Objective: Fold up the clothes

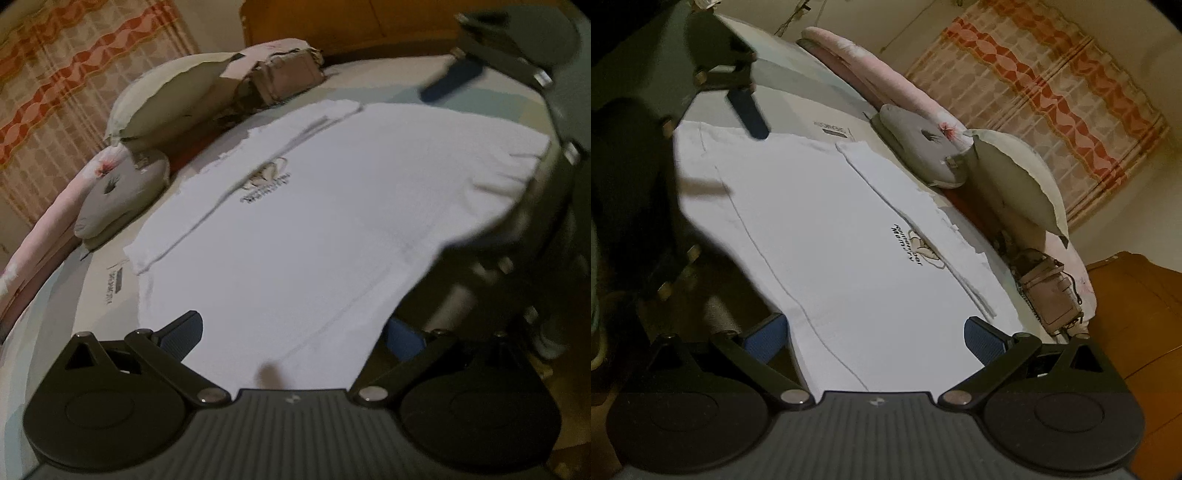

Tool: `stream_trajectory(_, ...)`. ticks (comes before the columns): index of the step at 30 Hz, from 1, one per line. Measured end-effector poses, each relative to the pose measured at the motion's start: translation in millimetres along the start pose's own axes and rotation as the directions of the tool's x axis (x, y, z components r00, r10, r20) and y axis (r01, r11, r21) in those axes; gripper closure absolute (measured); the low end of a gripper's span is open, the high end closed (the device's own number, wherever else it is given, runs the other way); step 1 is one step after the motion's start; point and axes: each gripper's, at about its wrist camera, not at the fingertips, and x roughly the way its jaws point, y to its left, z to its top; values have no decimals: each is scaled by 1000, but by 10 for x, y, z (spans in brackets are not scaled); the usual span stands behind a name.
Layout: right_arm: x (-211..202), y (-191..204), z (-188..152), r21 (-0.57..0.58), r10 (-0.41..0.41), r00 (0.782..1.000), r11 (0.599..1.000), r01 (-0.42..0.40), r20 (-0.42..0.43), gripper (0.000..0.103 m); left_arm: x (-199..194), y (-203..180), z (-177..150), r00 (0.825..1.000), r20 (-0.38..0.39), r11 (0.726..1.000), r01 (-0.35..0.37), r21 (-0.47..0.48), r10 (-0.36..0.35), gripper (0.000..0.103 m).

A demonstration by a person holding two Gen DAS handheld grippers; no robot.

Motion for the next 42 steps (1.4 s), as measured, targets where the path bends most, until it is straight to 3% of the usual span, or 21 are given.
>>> stream_trajectory(8, 84, 103, -15, -20, 29, 999, 999, -30, -21, 0, 47, 84, 78, 1000, -12, 1000, 8, -27, -8, 1)
stream_trajectory(14, 261, 18, -48, 20, -8, 998, 1000, 9, -67, 0, 35, 131, 101, 1000, -9, 999, 15, -49, -15, 1)
stream_trajectory(23, 198, 33, -76, 11, -63, 998, 998, 63, -25, 0, 12, -167, -32, 992, 4, 986, 125, 106, -127, 1)
stream_trajectory(28, 88, -33, -37, 24, -108, 994, 994, 107, 24, 0, 47, -209, 22, 996, 50, 993, 64, 101, -69, 1)
stream_trajectory(35, 128, -28, -95, 21, -76, 997, 997, 75, 9, 0, 188, -128, -33, 998, 24, 996, -51, 76, 50, 1)
stream_trajectory(42, 214, 36, -101, 11, -61, 998, 998, 61, -8, 0, 213, -33, -79, 999, 1, 999, -43, 7, 43, 1)
